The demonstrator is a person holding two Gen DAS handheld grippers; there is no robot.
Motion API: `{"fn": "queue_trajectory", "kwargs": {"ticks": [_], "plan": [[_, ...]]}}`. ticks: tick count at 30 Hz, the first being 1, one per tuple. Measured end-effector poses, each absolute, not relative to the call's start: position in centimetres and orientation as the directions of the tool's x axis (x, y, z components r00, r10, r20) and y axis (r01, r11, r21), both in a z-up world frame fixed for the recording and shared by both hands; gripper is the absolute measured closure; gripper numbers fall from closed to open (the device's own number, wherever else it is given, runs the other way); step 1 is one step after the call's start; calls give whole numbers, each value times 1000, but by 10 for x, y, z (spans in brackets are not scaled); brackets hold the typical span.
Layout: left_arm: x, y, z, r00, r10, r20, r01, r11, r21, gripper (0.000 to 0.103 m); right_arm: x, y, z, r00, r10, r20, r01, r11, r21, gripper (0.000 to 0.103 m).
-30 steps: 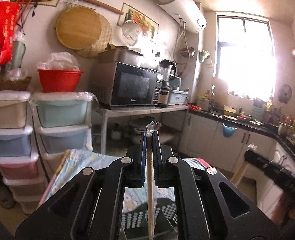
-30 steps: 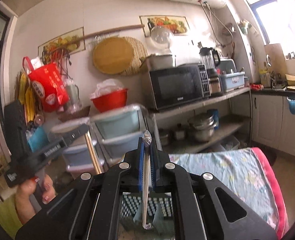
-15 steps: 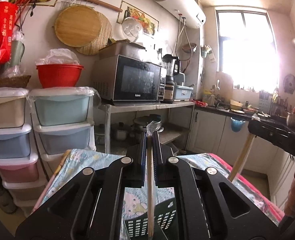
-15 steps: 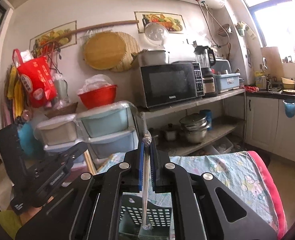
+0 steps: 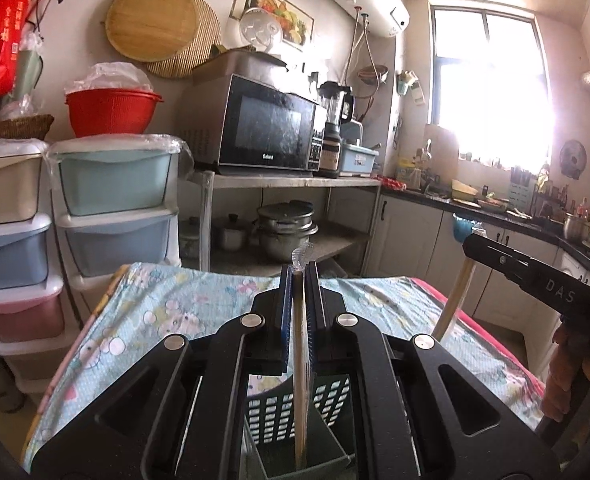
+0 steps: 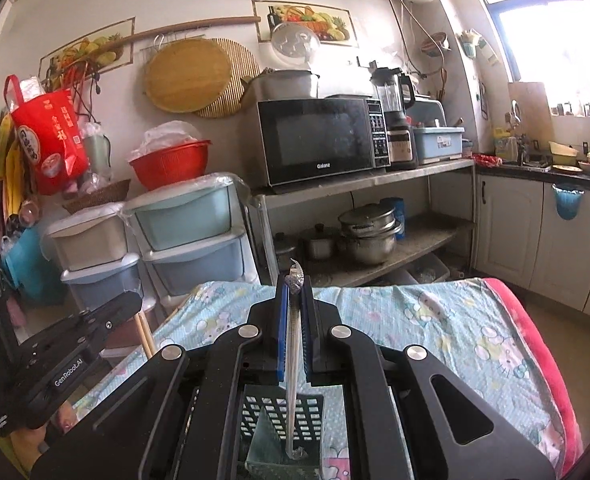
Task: Organize utensils
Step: 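Lift the chopsticks upright and carry them over the green caddy with both grippers, then lower the chopsticks into the caddy slots and open both grippers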
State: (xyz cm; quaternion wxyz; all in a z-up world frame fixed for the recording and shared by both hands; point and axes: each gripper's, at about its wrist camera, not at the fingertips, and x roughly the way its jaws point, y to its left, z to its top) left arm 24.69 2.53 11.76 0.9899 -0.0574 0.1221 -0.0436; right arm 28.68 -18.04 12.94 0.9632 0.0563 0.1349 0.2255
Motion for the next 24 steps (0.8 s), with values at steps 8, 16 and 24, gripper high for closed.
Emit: {"fn": "queue_trajectory", "kwargs": {"ticks": [8,16,24], "plan": [[244,33,109,956,-101,-274,63,988,-143,94,284,-189,117,854,445,-270,-401,893,203,72],[232,42,99,946,-92,-310,33,981,-191,61,274,-204,101,848,431,-309,-378,900,218,56],[220,49,96,941,-87,-326,13,975,-222,27,263,-210,90,841,416,-346,-369,909,195,48]]}}
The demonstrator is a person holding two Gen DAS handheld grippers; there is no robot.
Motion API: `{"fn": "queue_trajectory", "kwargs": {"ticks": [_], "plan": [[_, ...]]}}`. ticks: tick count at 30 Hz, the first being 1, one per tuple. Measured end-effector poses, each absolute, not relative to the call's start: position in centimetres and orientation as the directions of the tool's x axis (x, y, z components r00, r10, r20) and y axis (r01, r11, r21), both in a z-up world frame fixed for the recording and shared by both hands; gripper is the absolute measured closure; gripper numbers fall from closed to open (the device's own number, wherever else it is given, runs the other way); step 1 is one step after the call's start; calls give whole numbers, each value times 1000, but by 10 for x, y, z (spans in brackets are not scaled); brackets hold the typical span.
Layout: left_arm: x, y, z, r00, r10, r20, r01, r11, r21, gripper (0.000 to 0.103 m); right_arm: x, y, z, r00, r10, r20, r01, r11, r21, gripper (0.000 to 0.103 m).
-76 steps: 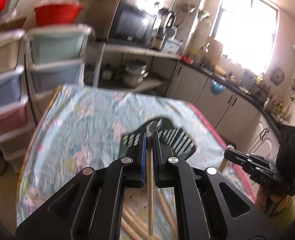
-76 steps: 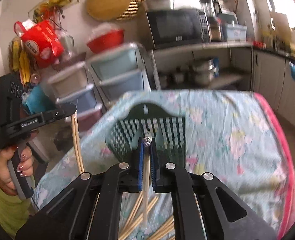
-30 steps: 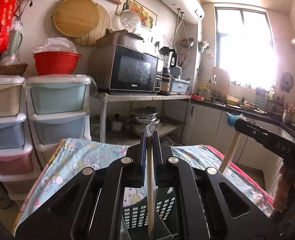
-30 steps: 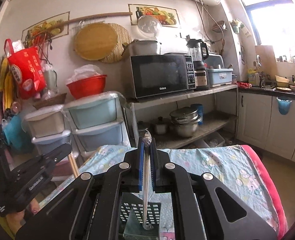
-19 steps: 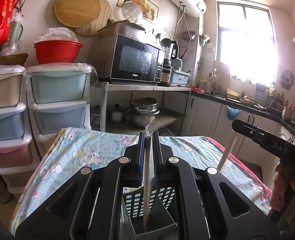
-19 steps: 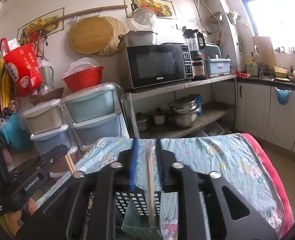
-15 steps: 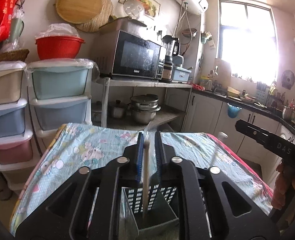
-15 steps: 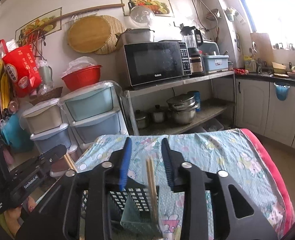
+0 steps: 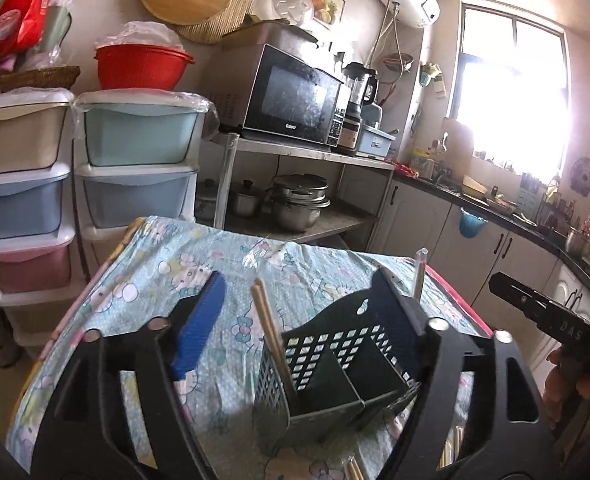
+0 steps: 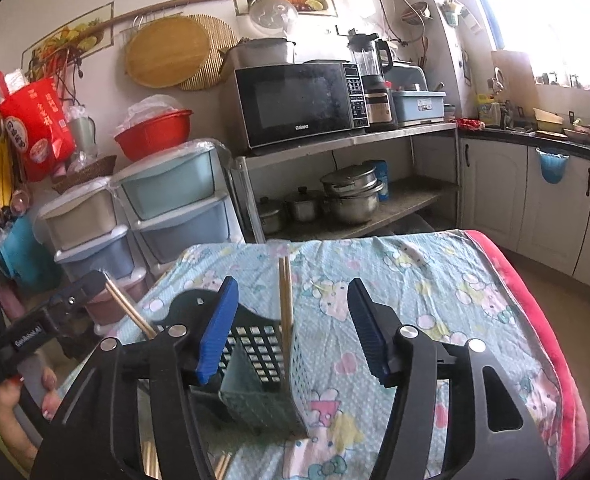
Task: Organize utensils
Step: 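Lower the chopsticks into the caddy slots and open both grippers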
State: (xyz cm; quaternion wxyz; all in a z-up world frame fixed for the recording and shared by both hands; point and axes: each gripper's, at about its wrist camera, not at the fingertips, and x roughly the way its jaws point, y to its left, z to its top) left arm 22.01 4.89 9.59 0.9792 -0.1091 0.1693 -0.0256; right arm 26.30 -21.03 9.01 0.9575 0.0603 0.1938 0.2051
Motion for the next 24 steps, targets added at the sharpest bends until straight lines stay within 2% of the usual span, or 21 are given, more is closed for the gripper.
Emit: {"fn": "queue_trajectory", "kwargs": {"ticks": [3,5,24], "plan": [[213,52,95,941,-81,-328,0,971,-239,12,257,-211,86,836,417,-357,-371,909,192,46],[208,54,95,941,-82,-329,-3,968,-252,11,255,-212,84,832,417,-365,-371,908,192,44],[174,62,67,889,-97,-448,-28,964,-265,10,215,-210,67,783,432,-447,-403,901,164,39]]}}
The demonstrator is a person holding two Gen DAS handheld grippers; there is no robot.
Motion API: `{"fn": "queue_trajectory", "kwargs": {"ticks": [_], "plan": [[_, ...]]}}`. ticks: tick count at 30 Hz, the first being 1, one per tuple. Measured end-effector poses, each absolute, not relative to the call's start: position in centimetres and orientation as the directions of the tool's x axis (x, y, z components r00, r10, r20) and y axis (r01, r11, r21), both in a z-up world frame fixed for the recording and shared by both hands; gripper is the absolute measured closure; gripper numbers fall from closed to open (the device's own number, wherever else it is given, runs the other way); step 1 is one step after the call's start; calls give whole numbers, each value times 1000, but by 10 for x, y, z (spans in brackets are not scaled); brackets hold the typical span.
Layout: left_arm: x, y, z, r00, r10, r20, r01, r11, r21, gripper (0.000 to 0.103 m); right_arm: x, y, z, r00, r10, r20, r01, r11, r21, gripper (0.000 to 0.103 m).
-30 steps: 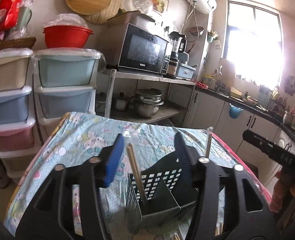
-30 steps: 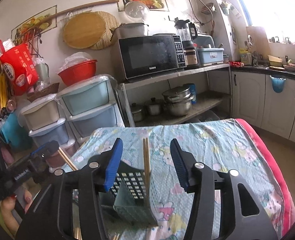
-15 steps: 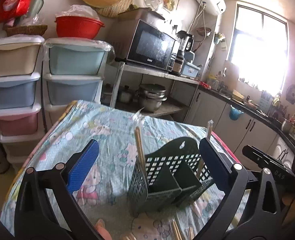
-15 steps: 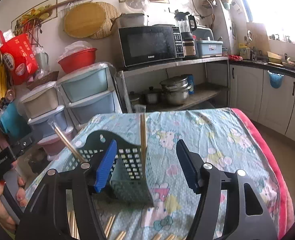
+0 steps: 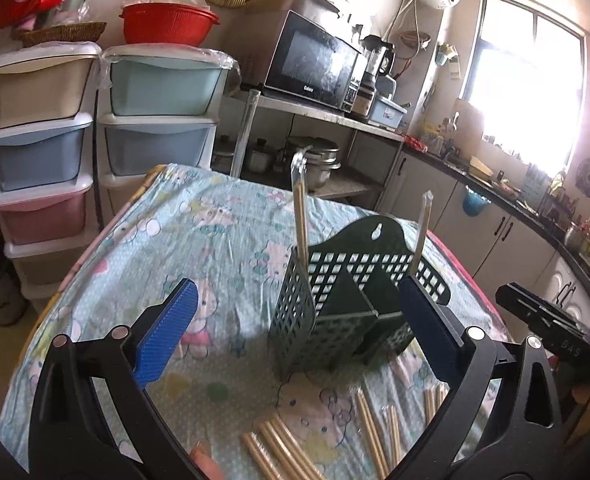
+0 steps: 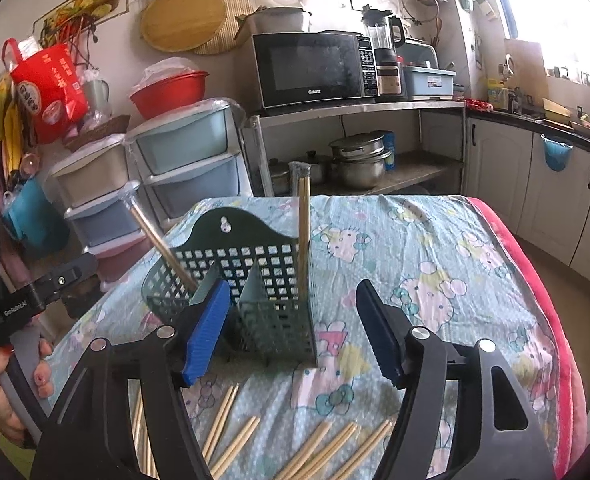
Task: Organize utensils
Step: 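Lower the chopsticks into the caddy slots and open both grippers, then reach down and close the left gripper on a chopstick while the right gripper grasps another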
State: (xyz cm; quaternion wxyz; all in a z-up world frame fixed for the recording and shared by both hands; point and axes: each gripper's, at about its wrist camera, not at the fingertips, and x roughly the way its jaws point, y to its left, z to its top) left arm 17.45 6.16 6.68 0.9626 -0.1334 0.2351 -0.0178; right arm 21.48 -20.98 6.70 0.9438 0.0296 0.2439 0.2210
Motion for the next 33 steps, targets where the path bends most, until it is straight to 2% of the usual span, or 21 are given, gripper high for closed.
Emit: {"fn": "queue_trajectory", "kwargs": {"ticks": [21,33], "plan": [[154,63,12,786,-133,-603,-29,967,-252,10,187,-212,21,682,445,-580,-435,885,167,38],[142,67,-16,733,-141,-665,-45,966,-254,11,174,-201,0,623,476,-620,-470,862,190,39]]}}
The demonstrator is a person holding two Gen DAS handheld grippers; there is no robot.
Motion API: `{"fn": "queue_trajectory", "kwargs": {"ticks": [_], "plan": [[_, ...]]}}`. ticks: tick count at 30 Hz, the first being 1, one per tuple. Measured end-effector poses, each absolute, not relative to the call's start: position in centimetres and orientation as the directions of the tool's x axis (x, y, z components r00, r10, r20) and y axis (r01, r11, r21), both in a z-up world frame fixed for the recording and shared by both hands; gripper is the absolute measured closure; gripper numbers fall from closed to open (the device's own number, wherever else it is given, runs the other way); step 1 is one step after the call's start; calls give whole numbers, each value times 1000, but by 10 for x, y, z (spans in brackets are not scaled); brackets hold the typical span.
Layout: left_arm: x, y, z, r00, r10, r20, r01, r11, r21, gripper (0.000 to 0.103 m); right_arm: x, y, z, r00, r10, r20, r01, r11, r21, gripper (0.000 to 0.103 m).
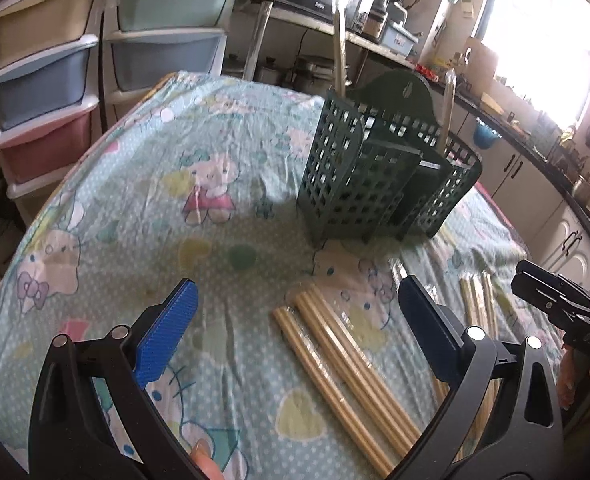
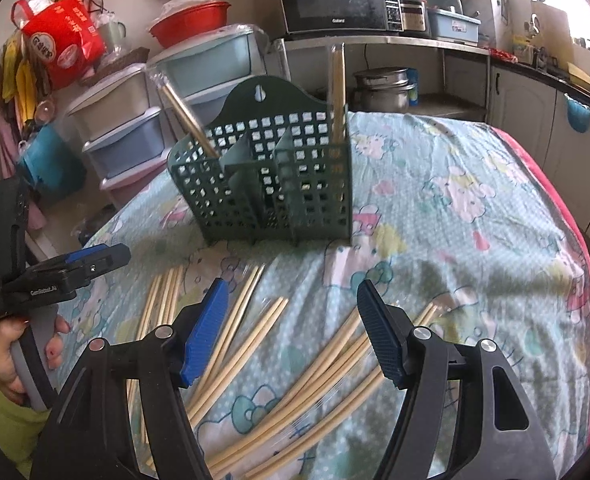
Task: Organize utensils
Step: 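Reach down and close the left gripper on a chopstick while the right gripper grasps another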
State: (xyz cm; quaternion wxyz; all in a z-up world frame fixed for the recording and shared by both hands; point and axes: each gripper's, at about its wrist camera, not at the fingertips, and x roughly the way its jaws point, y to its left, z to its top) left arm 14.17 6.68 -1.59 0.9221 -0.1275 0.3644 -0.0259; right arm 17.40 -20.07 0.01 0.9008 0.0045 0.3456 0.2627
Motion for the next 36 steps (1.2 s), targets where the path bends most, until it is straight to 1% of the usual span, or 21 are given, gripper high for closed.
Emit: {"fn": "queue_trajectory", "kwargs": {"ticks": [3,4,6,7,8,9,10,12,13,14,21,24,27,33,36], "plan": [[141,68,-24,710,-142,-690,-54,966,-255,12,173,-198,-5,608,480,-633,-475,858,195,39],[141,68,-26,704,-143,-695,-55,966,-254,14,172,-197,-7,604,480,-636,-476,857,196,39],[140,68,-31,686,-154,-712,-52,965,-258,21,172,-193,-11,593,481,-646,-480,855,196,39],[140,68,-34,678,-160,-718,-49,964,-262,22,172,-192,-13,587,481,-651,-481,854,196,39],[140,68,-35,671,-166,-723,-48,963,-265,26,172,-190,-15,581,480,-658,-483,853,196,39],[140,68,-39,656,-183,-732,-44,959,-279,33,172,-188,-17,575,479,-663,-485,853,196,39],[141,68,-41,645,-193,-740,-43,957,-287,37,172,-187,-18,572,478,-666,-485,852,195,40],[142,69,-46,626,-210,-751,-45,952,-304,48,171,-184,-19,562,480,-673,-491,849,196,46],[143,70,-47,620,-219,-754,-46,948,-314,51,172,-183,-21,557,477,-679,-491,849,194,47],[144,71,-49,611,-231,-757,-47,944,-326,58,173,-182,-21,554,475,-683,-491,849,192,49],[156,79,-54,591,-259,-764,-73,926,-371,76,184,-176,-32,514,465,-721,-484,851,203,57],[166,83,-58,580,-268,-769,-89,918,-387,81,189,-174,-39,488,462,-740,-477,852,217,61],[173,87,-60,578,-271,-770,-97,914,-395,83,197,-173,-45,462,463,-757,-462,854,240,61],[182,91,-63,579,-276,-767,-99,910,-402,94,209,-171,-52,424,475,-771,-437,853,286,62],[183,93,-63,580,-279,-765,-94,910,-403,97,219,-169,-51,412,482,-773,-418,854,310,62]]}}
